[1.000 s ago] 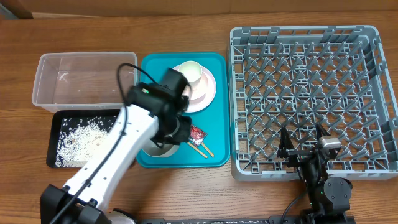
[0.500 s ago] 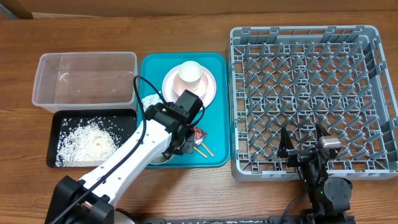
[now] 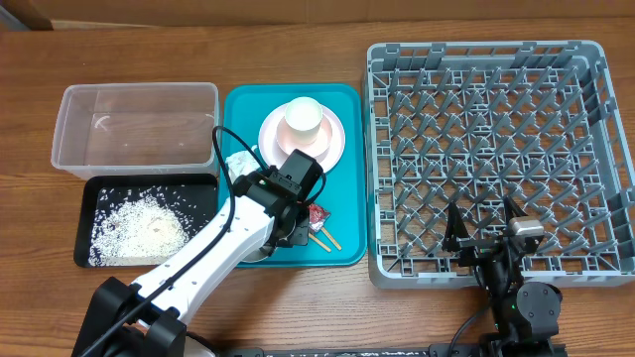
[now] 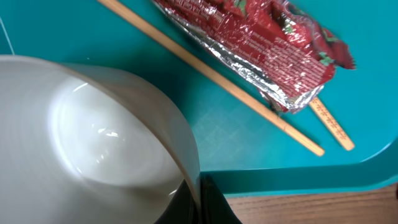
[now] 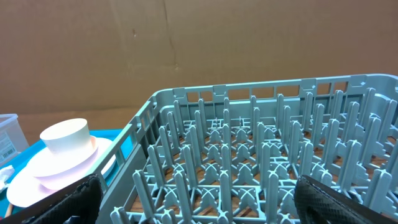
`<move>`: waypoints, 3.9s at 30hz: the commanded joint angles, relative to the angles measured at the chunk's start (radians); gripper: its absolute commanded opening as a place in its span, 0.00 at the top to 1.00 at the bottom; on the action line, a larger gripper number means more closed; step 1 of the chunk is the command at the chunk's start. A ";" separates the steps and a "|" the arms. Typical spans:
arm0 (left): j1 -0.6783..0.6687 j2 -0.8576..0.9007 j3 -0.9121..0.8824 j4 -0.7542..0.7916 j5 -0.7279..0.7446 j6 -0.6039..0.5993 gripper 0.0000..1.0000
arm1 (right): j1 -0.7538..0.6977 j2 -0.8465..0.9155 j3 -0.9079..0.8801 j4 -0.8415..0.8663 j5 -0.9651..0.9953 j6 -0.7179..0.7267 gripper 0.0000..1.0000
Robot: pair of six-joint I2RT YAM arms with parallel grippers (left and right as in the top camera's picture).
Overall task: Sort waste into correct bins and load items into the dishwasher
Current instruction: 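Place the empty white bowl back on the teal tray with left gripper, then move the left gripper to the crumpled tissue and grasp it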
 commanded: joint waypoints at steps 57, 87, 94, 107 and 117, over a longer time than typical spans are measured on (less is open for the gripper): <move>0.262 0.221 0.355 -0.030 -0.227 0.147 0.48 | 0.005 -0.010 -0.011 0.006 0.005 0.007 0.00; 0.263 0.374 0.355 0.053 -0.285 0.181 0.35 | 0.005 -0.010 -0.011 0.006 0.005 0.007 0.00; 0.262 0.378 0.352 0.051 -0.282 0.180 0.36 | 0.005 -0.010 -0.011 0.006 0.005 0.007 0.00; 0.262 0.439 0.341 0.054 -0.285 0.181 0.40 | 0.005 -0.010 -0.011 0.006 0.005 0.007 0.00; 0.263 0.445 0.341 0.062 -0.290 0.181 0.55 | 0.005 -0.010 -0.011 0.006 0.005 0.007 0.00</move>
